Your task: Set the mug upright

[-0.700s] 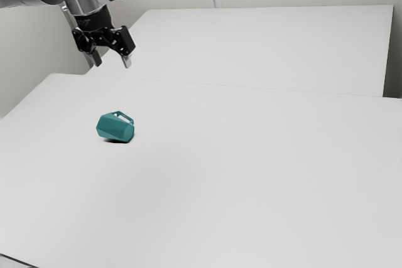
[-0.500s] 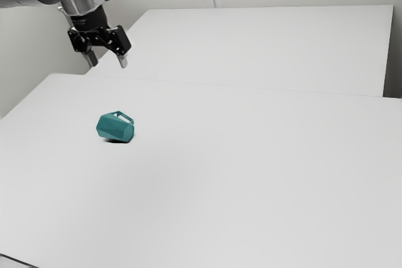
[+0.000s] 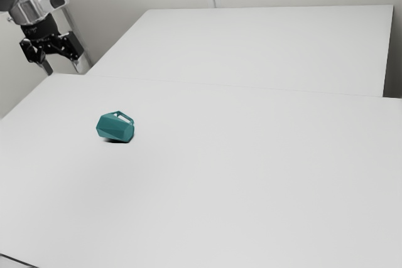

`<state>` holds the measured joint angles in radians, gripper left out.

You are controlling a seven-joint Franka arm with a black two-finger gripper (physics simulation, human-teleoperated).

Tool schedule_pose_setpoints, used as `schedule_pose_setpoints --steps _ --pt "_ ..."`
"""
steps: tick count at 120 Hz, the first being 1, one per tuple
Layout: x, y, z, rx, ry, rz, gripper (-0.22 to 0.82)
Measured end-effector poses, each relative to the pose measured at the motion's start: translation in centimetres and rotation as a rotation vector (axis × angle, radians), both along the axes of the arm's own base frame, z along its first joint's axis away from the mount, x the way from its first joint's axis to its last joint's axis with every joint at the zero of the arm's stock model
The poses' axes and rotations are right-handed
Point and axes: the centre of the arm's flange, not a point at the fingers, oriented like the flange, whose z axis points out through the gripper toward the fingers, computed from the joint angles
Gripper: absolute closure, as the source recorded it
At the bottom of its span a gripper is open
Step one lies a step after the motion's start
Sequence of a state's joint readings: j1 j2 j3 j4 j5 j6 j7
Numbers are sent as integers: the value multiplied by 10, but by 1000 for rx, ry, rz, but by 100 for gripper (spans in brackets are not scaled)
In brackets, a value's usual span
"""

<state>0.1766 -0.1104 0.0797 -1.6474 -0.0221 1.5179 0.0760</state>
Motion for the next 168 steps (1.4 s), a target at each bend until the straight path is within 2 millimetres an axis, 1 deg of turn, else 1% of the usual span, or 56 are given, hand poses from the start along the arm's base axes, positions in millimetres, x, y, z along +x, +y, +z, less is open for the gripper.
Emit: schedule_pose_setpoints --steps 12,30,43,57,76,83,92,121,134,149,168 --pt "-12 18 0 -5 -2 20 0" --pt "-29 66 -13 -17 -10 64 0" --pt "-37 99 -25 -60 -49 73 0" --pt "-39 123 -44 -132 -113 49 0" --pt "-40 153 -82 -234 -209 17 0" --pt "-41 162 -97 -264 -247 5 0" --pt "-40 174 -110 -287 -295 -16 0" --pt "-30 213 -163 -355 -408 -67 0" --pt "-21 220 -192 -392 -436 -94 0" --pt "-9 230 -217 -415 -469 -127 0" --pt "7 238 -240 -429 -502 -168 0"
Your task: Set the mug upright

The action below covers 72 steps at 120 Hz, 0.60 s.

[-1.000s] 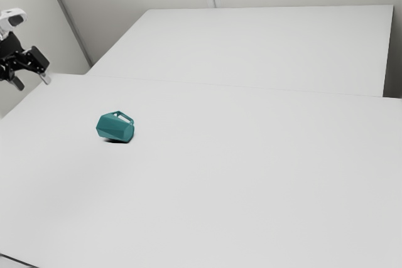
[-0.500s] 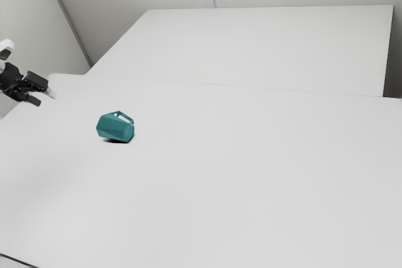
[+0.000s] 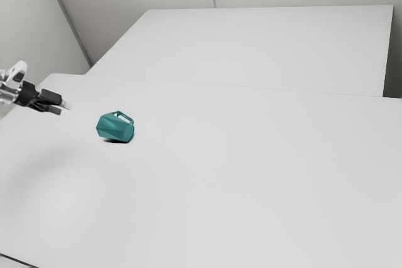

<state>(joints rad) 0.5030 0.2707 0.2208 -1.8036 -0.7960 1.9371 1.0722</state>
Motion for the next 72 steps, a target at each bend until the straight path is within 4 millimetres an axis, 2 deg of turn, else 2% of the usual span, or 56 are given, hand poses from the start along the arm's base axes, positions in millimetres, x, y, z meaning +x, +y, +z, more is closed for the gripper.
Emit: schedule_pose_setpoints --steps 26,48,72 --pt "8 -3 -25 -76 19 25 0" --pt "23 -2 -30 -138 25 34 0" --pt "36 -2 -50 -207 49 40 0"
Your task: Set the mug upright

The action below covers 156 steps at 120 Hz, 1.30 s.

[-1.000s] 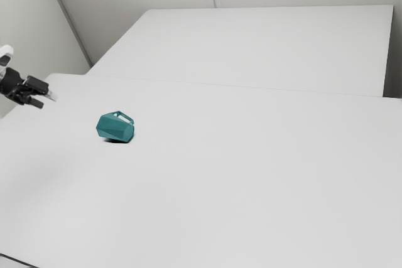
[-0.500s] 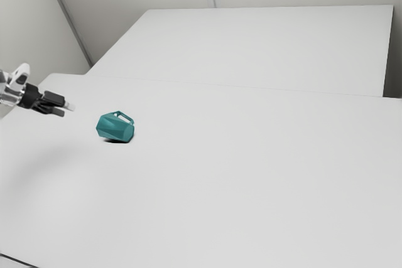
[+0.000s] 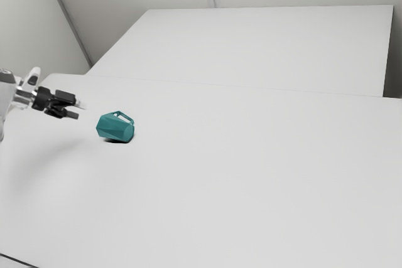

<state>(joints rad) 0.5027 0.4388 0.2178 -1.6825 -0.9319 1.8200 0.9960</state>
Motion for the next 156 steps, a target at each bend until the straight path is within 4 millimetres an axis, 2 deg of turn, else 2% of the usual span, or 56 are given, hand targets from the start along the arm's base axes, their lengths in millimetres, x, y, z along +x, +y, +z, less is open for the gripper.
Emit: schedule_pose_setpoints --steps 18,45,60,94,109,124,140,156 --pt "4 -5 -20 -68 20 7 0" --pt "23 -7 -22 -83 16 -9 0" --pt "31 -9 -31 -90 27 -15 0" --pt "42 -25 -60 -125 62 -38 0" --pt "50 -39 -64 -144 60 -53 0" --pt "53 -42 -69 -161 60 -48 1" --pt "54 -45 -76 -176 64 -45 4" --pt "57 -50 -77 -185 65 -46 14"
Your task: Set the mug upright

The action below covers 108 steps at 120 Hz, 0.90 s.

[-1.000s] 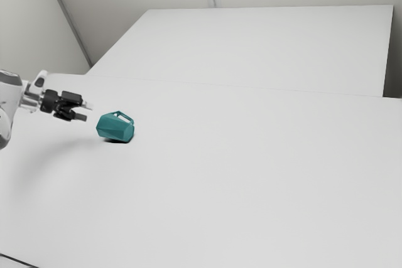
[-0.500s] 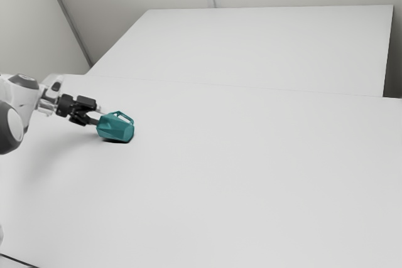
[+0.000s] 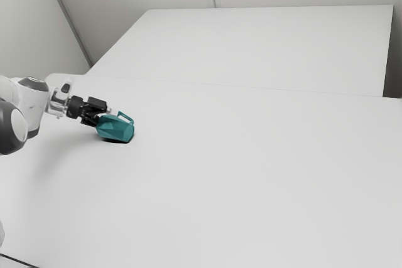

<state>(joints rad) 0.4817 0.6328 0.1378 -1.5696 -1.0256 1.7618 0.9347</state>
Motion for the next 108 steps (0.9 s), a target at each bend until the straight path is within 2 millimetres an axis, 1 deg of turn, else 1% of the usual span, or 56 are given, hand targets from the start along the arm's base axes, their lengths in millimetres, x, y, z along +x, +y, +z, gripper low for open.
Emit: schedule_pose_setpoints --steps 23,47,61,73,96,108 --pt "0 -1 -1 -5 4 2 34" --pt "0 -2 0 -7 7 2 56" --pt "4 -8 3 -7 2 -8 67" --pt "7 -16 15 -3 -10 -20 71" --pt "9 -34 46 20 -35 -59 73" --pt "10 -49 68 73 -36 -111 74"
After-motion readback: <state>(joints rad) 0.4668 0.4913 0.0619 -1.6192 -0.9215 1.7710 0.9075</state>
